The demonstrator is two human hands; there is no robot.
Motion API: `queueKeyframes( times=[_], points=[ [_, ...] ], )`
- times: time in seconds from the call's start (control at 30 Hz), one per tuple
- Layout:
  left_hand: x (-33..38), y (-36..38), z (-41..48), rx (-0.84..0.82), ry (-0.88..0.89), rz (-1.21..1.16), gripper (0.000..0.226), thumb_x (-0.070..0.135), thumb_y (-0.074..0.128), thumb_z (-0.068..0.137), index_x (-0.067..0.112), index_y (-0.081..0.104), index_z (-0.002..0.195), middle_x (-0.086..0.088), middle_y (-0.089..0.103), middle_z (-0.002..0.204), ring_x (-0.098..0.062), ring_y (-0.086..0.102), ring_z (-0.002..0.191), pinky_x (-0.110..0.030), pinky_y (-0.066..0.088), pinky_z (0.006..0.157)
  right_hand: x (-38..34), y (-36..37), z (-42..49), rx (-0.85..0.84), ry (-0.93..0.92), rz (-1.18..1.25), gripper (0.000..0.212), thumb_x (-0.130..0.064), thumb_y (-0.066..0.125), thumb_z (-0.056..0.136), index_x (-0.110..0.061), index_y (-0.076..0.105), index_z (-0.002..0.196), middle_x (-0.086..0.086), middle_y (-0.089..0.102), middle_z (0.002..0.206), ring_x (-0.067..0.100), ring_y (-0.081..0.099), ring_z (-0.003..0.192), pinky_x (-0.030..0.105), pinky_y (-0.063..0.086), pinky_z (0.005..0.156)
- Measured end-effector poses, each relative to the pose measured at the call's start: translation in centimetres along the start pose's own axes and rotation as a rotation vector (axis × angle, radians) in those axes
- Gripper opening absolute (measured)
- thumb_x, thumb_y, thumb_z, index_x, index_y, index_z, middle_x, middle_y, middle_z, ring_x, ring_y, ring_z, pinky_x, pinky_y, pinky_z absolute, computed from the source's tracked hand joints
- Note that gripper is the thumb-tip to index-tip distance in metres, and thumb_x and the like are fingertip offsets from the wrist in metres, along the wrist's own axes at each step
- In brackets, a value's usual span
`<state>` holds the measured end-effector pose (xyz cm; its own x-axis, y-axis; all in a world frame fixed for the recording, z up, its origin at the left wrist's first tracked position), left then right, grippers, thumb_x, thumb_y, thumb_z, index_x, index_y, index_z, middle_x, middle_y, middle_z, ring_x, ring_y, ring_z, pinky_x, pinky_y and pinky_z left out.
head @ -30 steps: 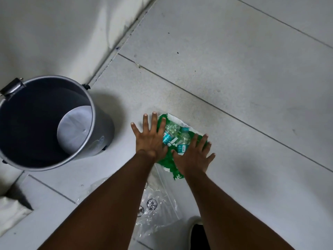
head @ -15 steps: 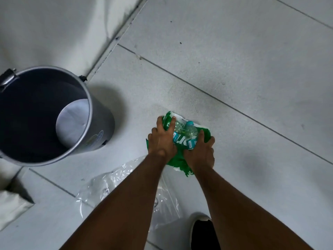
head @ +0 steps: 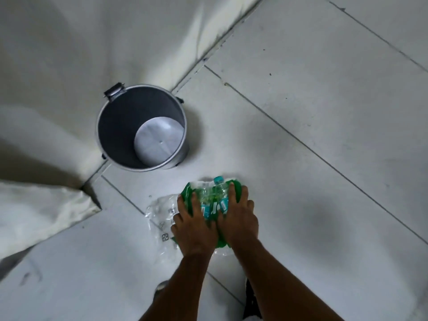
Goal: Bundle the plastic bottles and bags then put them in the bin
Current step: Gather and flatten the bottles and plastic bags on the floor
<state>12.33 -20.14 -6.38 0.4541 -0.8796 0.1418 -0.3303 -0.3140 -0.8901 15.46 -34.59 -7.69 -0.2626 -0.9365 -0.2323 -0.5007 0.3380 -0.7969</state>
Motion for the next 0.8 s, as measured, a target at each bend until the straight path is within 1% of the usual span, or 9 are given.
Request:
queueKeyframes(
  times=[0.07,0.13,0.27,0.33,0.43,0.57,0.7,0.77,0.8],
  points=[
    [-3.0,0.7,-0.9,0.002,-0.065,-0.023,0.089,0.056,0.068,0.076,0.02,0.026,0.147,-0.019,0.026,0.152,-0.038,0.045,0.117,-0.052,0.045,0.09,-1.4,2.2,-1.2,-0.034,-0.048,-0.051,0.085,-0.046,0.058,0.088,-0.025,0.007,0.152,0.015,0.013,0.159,0.031,0.044,0.121,0.043,0.055,0.083],
    [-5.9,1.4,-1.3,0.018,-0.115,-0.045,0.088,0.051,0.07,0.074,0.018,0.03,0.145,-0.02,0.029,0.15,-0.039,0.046,0.114,-0.051,0.045,0.088,-2.5,4.3,-2.0,-0.057,-0.085,-0.078,0.083,-0.045,0.056,0.089,-0.024,0.008,0.153,0.016,0.014,0.159,0.032,0.043,0.123,0.044,0.053,0.086],
    [-9.5,3.6,-0.3,0.006,-0.139,-0.033,0.089,0.058,0.063,0.076,0.017,0.028,0.146,-0.019,0.025,0.152,-0.039,0.043,0.117,-0.05,0.043,0.091,-3.9,8.4,-2.2,-0.079,-0.113,-0.092,0.081,-0.042,0.057,0.088,-0.022,0.013,0.153,0.018,0.017,0.157,0.035,0.043,0.124,0.046,0.051,0.089],
    [-11.1,5.6,0.5,-0.015,-0.141,-0.026,0.089,0.06,0.06,0.077,0.018,0.024,0.147,-0.019,0.023,0.154,-0.038,0.042,0.118,-0.05,0.042,0.092,-4.4,10.8,-2.1,-0.079,-0.123,-0.11,0.08,-0.042,0.058,0.088,-0.021,0.015,0.152,0.02,0.017,0.158,0.036,0.043,0.125,0.047,0.051,0.09],
    [-11.7,7.5,1.2,-0.04,-0.09,-0.011,0.089,0.059,0.059,0.077,0.018,0.023,0.147,-0.018,0.023,0.154,-0.037,0.043,0.117,-0.049,0.043,0.091,-3.7,12.5,-1.7,-0.062,-0.107,-0.141,0.081,-0.045,0.059,0.087,-0.02,0.017,0.151,0.021,0.019,0.157,0.037,0.045,0.123,0.048,0.052,0.087],
    [-12.1,8.9,1.5,-0.082,-0.042,0.014,0.089,0.059,0.056,0.079,0.021,0.017,0.149,-0.017,0.019,0.156,-0.036,0.04,0.122,-0.049,0.042,0.095,-3.0,13.5,-0.9,-0.045,-0.1,-0.171,0.085,-0.046,0.063,0.085,-0.018,0.016,0.15,0.019,0.022,0.155,0.037,0.047,0.121,0.048,0.053,0.085],
    [-12.5,9.3,2.0,-0.097,-0.034,0.046,0.091,0.064,0.05,0.078,0.024,0.013,0.15,-0.015,0.01,0.16,-0.039,0.032,0.131,-0.054,0.037,0.099,-2.4,13.5,-0.1,-0.053,-0.074,-0.164,0.085,-0.043,0.064,0.085,-0.018,0.014,0.148,0.018,0.022,0.154,0.035,0.047,0.119,0.047,0.054,0.082],
    [-12.6,9.6,2.2,-0.108,-0.022,0.067,0.093,0.068,0.048,0.078,0.025,0.01,0.151,-0.016,0.004,0.161,-0.042,0.023,0.137,-0.06,0.032,0.104,-2.1,13.5,0.2,-0.062,-0.064,-0.172,0.086,-0.044,0.065,0.085,-0.018,0.013,0.148,0.019,0.021,0.155,0.037,0.047,0.121,0.05,0.053,0.084],
    [-12.6,9.6,2.3,-0.109,-0.016,0.079,0.095,0.07,0.046,0.077,0.026,0.007,0.152,-0.016,0.001,0.161,-0.042,0.016,0.141,-0.064,0.026,0.107,-2.0,13.5,0.3,-0.067,-0.069,-0.18,0.087,-0.046,0.064,0.084,-0.018,0.013,0.148,0.019,0.021,0.155,0.038,0.046,0.122,0.052,0.052,0.087]
  ],
)
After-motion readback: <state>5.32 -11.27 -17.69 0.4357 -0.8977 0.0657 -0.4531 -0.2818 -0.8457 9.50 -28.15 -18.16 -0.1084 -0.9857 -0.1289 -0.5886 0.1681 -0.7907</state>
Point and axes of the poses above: each hand's wrist, its own z-axis towards the middle knuckle, its own y-axis out of the palm, x = y × z, the point moved 10 cm from there along z, towards the middle knuckle
